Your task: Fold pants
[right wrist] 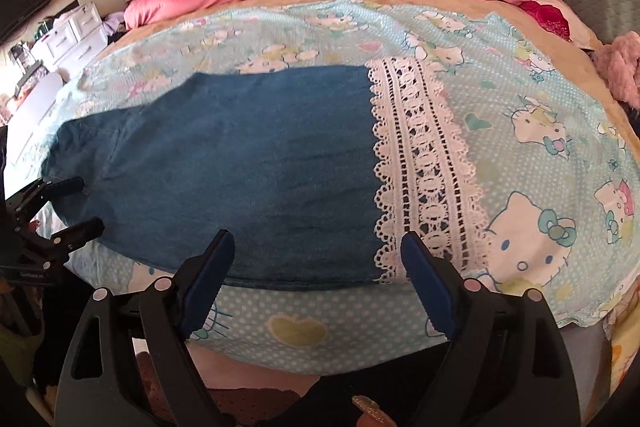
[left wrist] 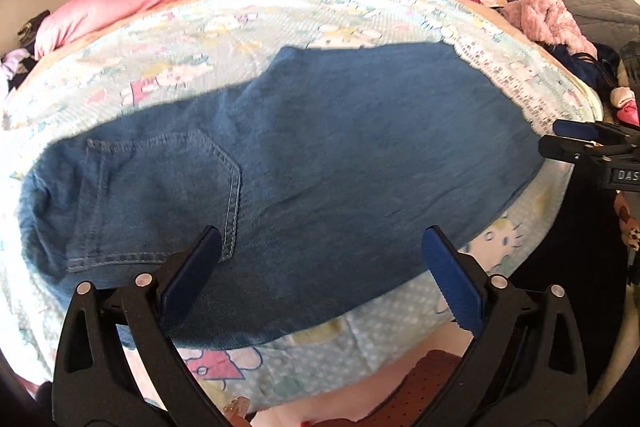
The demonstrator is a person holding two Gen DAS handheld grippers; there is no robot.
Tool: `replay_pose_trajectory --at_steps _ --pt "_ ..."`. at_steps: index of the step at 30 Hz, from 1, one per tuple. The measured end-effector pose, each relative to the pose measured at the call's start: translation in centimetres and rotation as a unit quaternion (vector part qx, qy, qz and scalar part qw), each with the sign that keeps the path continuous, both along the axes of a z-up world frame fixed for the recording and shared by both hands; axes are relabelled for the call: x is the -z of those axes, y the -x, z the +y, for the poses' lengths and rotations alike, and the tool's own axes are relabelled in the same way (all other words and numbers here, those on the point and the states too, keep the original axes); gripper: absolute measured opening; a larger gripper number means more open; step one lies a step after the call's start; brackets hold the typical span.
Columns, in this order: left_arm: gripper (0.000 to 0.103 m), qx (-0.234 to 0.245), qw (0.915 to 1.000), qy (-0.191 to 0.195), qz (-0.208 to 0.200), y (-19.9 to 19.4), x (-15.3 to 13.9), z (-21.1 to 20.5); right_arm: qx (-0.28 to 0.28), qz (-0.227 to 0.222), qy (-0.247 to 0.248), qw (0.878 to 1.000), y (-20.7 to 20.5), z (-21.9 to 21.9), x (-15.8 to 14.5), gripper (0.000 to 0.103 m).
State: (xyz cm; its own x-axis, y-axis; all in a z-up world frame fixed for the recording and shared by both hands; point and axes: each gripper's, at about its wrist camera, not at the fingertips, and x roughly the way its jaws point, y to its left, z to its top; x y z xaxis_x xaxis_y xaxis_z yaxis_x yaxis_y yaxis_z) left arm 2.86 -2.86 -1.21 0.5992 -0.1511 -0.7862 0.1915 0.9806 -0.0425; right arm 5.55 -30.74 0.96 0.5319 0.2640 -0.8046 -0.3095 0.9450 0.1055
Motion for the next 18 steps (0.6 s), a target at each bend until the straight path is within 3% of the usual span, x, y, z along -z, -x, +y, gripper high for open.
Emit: replay_pose_trajectory --at_steps 8,10,18 --pt "0.094 0.011 0.9997 0.003 -0.022 0.5 -2.7 -1.6 0.016 -0.021 -0.023 0.999 0.6 -1.7 -1.5 0.084" --pt "0.094 0.014 0.9996 0.005 -0.025 0.5 -3.2 -2.0 0.024 -0.029 -0.027 0.999 0.9 -2.2 -1.9 0.096" --pt "0.094 0.03 0.9989 0.005 -0.037 0.0 -4.7 -4.0 0.066 -0.058 -0.061 0.994 1.4 -5.1 -3.3 0.096"
